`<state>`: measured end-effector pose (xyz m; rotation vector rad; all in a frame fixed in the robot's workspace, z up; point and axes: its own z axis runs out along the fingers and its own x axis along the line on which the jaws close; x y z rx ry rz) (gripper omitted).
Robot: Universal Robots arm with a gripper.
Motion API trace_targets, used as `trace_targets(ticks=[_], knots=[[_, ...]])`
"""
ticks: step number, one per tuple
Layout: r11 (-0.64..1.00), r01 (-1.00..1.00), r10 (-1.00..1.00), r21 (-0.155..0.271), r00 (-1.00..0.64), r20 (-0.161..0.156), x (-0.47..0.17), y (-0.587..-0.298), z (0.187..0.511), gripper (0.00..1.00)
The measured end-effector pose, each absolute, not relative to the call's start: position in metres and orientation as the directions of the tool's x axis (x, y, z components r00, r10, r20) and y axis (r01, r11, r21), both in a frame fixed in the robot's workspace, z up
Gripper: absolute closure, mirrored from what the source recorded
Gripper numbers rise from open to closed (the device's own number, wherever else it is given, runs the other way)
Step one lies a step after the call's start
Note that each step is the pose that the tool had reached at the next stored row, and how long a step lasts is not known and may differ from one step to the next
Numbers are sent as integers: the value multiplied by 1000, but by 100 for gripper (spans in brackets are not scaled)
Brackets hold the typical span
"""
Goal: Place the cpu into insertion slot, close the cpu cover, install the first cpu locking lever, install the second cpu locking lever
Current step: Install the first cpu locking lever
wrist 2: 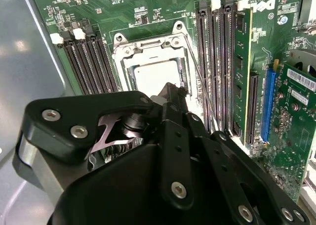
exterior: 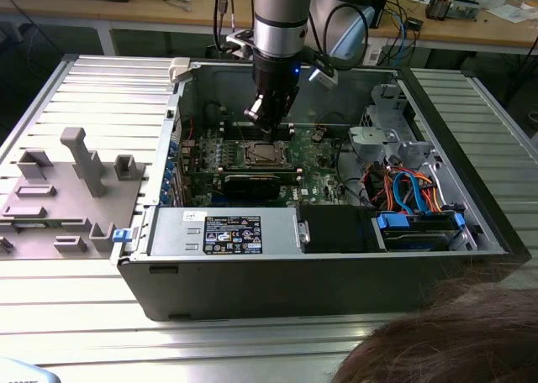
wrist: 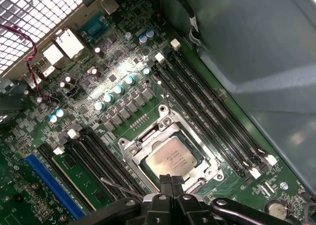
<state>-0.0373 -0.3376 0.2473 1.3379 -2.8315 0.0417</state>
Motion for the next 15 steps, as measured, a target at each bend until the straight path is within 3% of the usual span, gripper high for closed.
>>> trace_targets(ticks=[15], knots=[[578,-816,-816,-20,-578,20,-37,-338,247,89]])
